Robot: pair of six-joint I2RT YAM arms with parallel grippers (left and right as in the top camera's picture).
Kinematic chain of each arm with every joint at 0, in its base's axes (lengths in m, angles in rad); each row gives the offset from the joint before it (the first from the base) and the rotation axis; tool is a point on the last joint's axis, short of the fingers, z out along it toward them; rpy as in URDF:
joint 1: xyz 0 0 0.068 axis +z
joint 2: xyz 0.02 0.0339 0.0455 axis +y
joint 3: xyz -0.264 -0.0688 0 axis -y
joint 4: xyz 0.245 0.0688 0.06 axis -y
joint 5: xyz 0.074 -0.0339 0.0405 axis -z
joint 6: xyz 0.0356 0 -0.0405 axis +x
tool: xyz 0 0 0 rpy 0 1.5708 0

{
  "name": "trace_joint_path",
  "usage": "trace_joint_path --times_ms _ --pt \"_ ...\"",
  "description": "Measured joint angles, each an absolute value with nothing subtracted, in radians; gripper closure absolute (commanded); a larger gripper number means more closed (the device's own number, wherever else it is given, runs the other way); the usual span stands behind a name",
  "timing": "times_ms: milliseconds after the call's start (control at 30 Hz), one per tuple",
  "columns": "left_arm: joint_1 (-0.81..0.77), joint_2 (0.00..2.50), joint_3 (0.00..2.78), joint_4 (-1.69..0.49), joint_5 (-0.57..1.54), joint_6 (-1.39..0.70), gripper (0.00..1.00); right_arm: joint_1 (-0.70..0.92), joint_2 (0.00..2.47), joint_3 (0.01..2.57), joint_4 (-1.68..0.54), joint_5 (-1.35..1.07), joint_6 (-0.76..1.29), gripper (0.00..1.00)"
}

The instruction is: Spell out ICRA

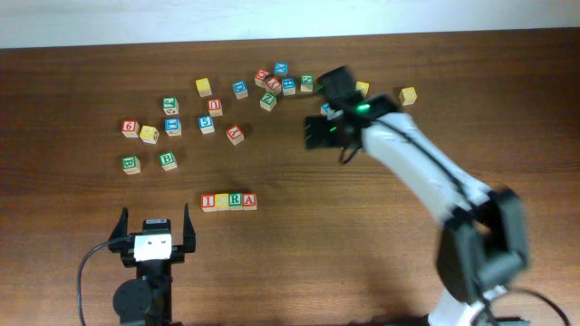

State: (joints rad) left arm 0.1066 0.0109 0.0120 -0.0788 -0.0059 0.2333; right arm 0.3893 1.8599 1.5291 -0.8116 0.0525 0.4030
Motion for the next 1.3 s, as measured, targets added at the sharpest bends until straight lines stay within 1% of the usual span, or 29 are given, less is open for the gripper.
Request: trace_joint_path --times_ms 100,200,367,433,500,567,633,700,900,967,1000,1033,1100,1167,1300 --pt "0.107 0.011 0.012 -0.079 -0.006 0.233 0.01 0.268 1.689 1.53 -0.872 0.052 0.403 0.02" --pt "0.107 0.011 0.012 -0.079 -0.006 0.234 0.01 0.175 1.559 1.53 -0.857 0.063 0.403 0.02" --pt "0.107 0.011 0.012 -0.079 -0.006 0.236 0.01 0.175 1.38 1.53 -0.841 0.061 0.403 0.02" --pt "0.107 0.011 0.012 -0.079 -0.006 0.236 0.01 0.175 1.351 1.529 -0.823 0.06 0.403 0.02" --pt "0.107 0.011 0.012 -0.079 -0.006 0.236 0.01 0.175 1.33 1.518 -0.78 0.06 0.403 0.02" --pt "0.107 0.011 0.012 -0.079 -0.006 0.236 0.01 0.175 1.303 1.466 -0.685 0.06 0.403 0.02" --pt "0.107 0.011 0.012 -0.079 -0.006 0.237 0.01 0.175 1.271 1.382 -0.607 0.06 0.403 0.02" --pt "0.107 0.011 0.012 -0.079 -0.006 0.237 0.01 0.178 1.224 1.269 -0.577 0.06 0.403 0.02" --pt "0.107 0.011 0.012 -0.079 -0.006 0.238 0.01 0.178 1.038 0.915 -0.567 0.06 0.403 0.02" --pt "0.107 0.011 0.012 -0.079 -0.005 0.24 0.01 0.178 0.964 0.801 -0.525 0.06 0.403 0.02" --pt "0.107 0.011 0.012 -0.079 -0.004 0.24 0.01 0.178 0.928 0.741 -0.461 0.06 0.403 0.02" --pt "0.107 0.011 0.012 -0.079 -0.003 0.24 0.01 0.178 0.919 0.728 -0.451 0.06 0.403 0.02" --pt "0.107 0.011 0.012 -0.079 -0.003 0.24 0.01 0.178 0.793 0.573 -0.284 0.06 0.404 0.02" --pt "0.107 0.011 0.012 -0.079 -0.003 0.24 0.01 0.178 0.691 0.485 -0.241 0.06 0.403 0.02" --pt "0.107 0.011 0.012 -0.079 -0.003 0.24 0.01 0.178 0.499 0.344 -0.237 0.06 0.403 0.01"
